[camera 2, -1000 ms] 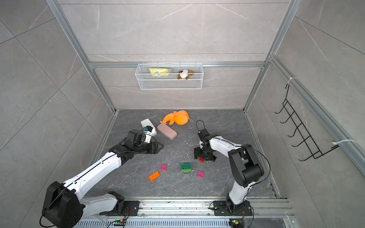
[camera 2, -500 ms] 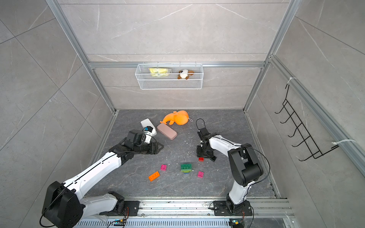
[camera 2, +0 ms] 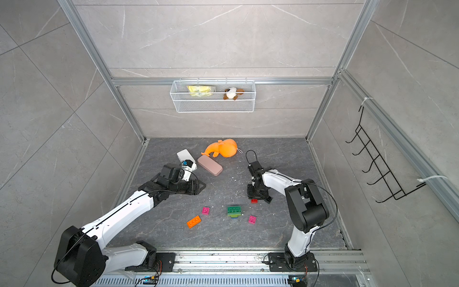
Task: Assemble a carrot with lego
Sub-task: Pick up the lego brick from the center of the board, then assemble the lego brick with the lego brick.
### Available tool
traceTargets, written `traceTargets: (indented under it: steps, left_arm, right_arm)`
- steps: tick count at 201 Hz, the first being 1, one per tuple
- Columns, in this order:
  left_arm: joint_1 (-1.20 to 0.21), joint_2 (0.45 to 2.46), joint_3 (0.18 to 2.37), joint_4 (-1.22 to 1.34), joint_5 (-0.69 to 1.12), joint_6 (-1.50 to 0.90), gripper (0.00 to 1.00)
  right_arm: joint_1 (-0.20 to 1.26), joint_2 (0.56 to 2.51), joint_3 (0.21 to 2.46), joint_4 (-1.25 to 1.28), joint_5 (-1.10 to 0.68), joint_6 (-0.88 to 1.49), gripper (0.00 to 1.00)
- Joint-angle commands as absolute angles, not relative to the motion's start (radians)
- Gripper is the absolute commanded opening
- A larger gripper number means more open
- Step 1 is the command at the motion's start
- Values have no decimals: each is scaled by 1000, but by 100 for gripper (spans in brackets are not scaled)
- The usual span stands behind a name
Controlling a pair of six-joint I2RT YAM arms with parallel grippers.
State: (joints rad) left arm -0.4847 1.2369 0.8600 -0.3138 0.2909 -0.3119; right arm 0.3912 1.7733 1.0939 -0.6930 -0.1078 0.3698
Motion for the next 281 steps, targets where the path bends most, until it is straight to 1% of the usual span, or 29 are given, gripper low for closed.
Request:
traceTargets:
  steps: [1, 36, 74, 87, 105, 116, 132, 151, 168, 183, 222, 240, 281]
  left_arm:
    - [-489, 1241, 899, -312, 312, -288, 67]
    - [-489, 1243, 899, -315, 311, -285, 67]
    - [-489, 1244, 899, -314, 310, -283, 67]
    - [-489, 1243, 898, -317, 304, -282, 67]
    - [-488, 1230, 896, -330, 277, -274, 67]
    - [-488, 1218, 897, -341, 262, -261, 67]
    - [-486, 1192, 888, -344, 245, -252, 67]
    - [-479, 1167, 868, -334, 238, -242, 67]
    - [-473, 1154, 852, -322, 236, -234, 67]
    - [-467, 1146, 837, -310, 233, -231, 67]
    - [-450, 1134, 820, -310, 193, -224, 67]
    - [-448, 1134, 815, -302, 184, -222, 67]
    - [-448, 1144, 811, -296, 177, -217, 67]
  right_arm:
    - [392, 1771, 1117, -726, -88, 350, 46]
    - [395, 1776, 1121, -733, -87, 339, 41]
    - [406, 1759, 1130, -761, -55, 321, 31]
    - [425, 1729, 1146, -782, -41, 294, 29]
    - [490, 1664, 1178, -833, -2, 226, 26]
    - [525, 1622, 1188, -840, -25, 174, 26]
    - [615, 1573, 1231, -906, 43, 105, 26]
    - [688, 1554, 1278, -985, 30, -13, 27]
    - [715, 1555, 1305, -1059, 13, -94, 28]
    - [733, 1530, 1285, -1081, 6, -177, 27]
    - [764, 1457, 1251, -1108, -14, -356, 20]
    - [788, 1474, 1278, -1116, -13, -404, 19]
    - [845, 1570, 1329, -1172, 50, -515, 18]
